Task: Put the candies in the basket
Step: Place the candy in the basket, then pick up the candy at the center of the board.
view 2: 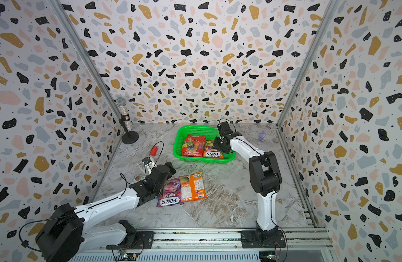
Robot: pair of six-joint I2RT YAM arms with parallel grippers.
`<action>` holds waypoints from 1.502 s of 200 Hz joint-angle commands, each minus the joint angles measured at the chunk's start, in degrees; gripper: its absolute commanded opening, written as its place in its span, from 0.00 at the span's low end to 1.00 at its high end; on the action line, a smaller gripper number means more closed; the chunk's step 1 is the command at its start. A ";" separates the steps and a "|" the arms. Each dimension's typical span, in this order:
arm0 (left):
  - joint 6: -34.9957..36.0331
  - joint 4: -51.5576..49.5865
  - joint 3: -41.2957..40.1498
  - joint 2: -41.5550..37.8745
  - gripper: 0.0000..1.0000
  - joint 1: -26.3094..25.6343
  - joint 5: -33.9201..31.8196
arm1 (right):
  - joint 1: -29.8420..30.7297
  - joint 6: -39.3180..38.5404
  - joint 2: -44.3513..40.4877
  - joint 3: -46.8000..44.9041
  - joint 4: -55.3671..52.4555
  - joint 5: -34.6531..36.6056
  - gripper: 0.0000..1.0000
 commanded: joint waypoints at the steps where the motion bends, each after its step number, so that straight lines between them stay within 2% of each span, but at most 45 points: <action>1: 6.23 0.09 2.12 -1.47 1.00 0.25 2.10 | 0.31 -2.77 -7.50 1.82 -2.50 3.72 0.59; 23: 14.12 0.09 4.03 -2.68 1.00 0.23 7.01 | 0.40 -3.64 -10.56 -0.44 -1.87 4.23 0.62; 68: 19.95 10.82 -0.12 -6.49 1.00 0.16 16.19 | 1.62 -7.41 -15.01 -3.00 -2.49 4.95 0.74; 94: 22.26 17.73 -2.15 -7.10 1.00 -0.06 24.14 | 2.57 -10.29 -17.20 -5.90 -0.34 -3.42 0.74; 113: 22.58 18.91 -2.28 -7.10 1.00 -0.37 26.37 | 4.52 -10.75 -21.85 -14.35 4.75 -6.76 0.73; 131: 21.07 18.44 -2.85 -7.26 1.00 -0.37 23.36 | 6.09 -11.44 -27.96 -23.79 9.49 -7.94 0.73; 139: 19.38 16.90 -3.14 -7.64 1.00 -0.37 19.88 | 6.82 -11.86 -30.98 -27.71 10.82 -8.25 0.73; 177: 1.87 2.86 -4.66 -11.86 1.00 -0.23 -5.12 | 9.59 -13.78 -41.90 -42.00 11.86 -11.18 0.73; 195: -5.09 0.36 -7.25 -13.96 1.00 -0.10 -12.43 | 11.16 -13.61 -44.75 -48.25 13.74 -11.81 0.73; 218: -5.50 0.31 -8.52 -15.74 1.00 -0.01 -14.08 | 12.81 -12.93 -44.08 -52.89 15.80 -11.60 0.73; 240: -5.39 0.35 -8.11 -14.76 1.00 0.06 -13.70 | 14.22 -12.19 -40.73 -53.03 17.09 -11.90 0.73; 300: -5.36 0.35 -6.15 -10.17 1.00 0.51 -10.56 | 18.74 -7.29 -26.73 -45.58 18.91 -7.05 0.69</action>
